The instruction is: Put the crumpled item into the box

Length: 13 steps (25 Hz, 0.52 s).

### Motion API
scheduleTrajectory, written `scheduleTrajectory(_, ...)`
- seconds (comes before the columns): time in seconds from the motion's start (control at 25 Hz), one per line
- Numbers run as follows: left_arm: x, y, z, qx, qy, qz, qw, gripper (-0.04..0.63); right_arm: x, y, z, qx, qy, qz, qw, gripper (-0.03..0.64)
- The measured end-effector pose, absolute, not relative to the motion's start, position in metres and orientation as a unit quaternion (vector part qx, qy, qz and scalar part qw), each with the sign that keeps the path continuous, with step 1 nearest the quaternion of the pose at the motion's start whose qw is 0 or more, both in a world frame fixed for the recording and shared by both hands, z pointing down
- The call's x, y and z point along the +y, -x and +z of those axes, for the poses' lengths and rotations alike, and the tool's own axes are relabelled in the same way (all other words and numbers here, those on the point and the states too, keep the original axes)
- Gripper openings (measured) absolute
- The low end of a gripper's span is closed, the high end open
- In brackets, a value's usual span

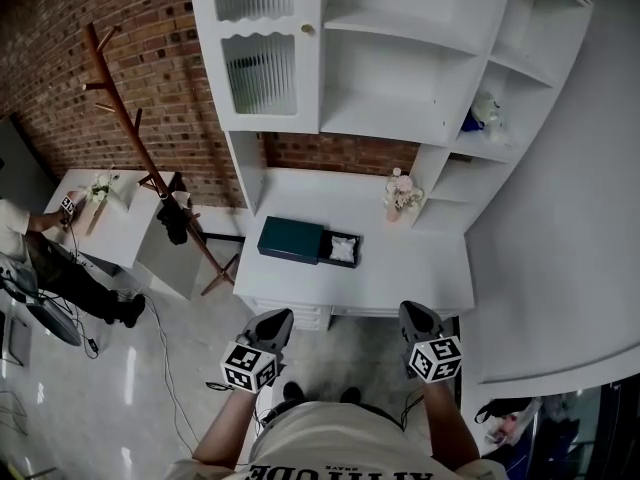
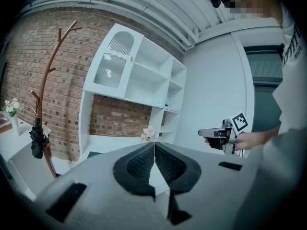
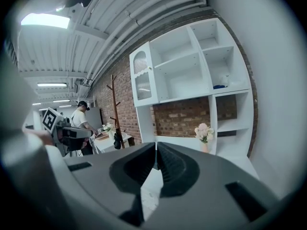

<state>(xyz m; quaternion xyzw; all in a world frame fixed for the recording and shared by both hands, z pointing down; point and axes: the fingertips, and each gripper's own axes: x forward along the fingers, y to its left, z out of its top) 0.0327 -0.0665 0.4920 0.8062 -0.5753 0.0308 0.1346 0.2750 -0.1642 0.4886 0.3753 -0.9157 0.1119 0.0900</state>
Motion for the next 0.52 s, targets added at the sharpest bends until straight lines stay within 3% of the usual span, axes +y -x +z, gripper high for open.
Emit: scheduleTrajectory(0.52, -0.0650, -0.0362, 0.4904, -0.578, -0.805, 0.036, 0.130, 0.026, -0.1646, -0.2838, 0.4883, -0.914, -0.380, 0.115, 0.082, 0.034)
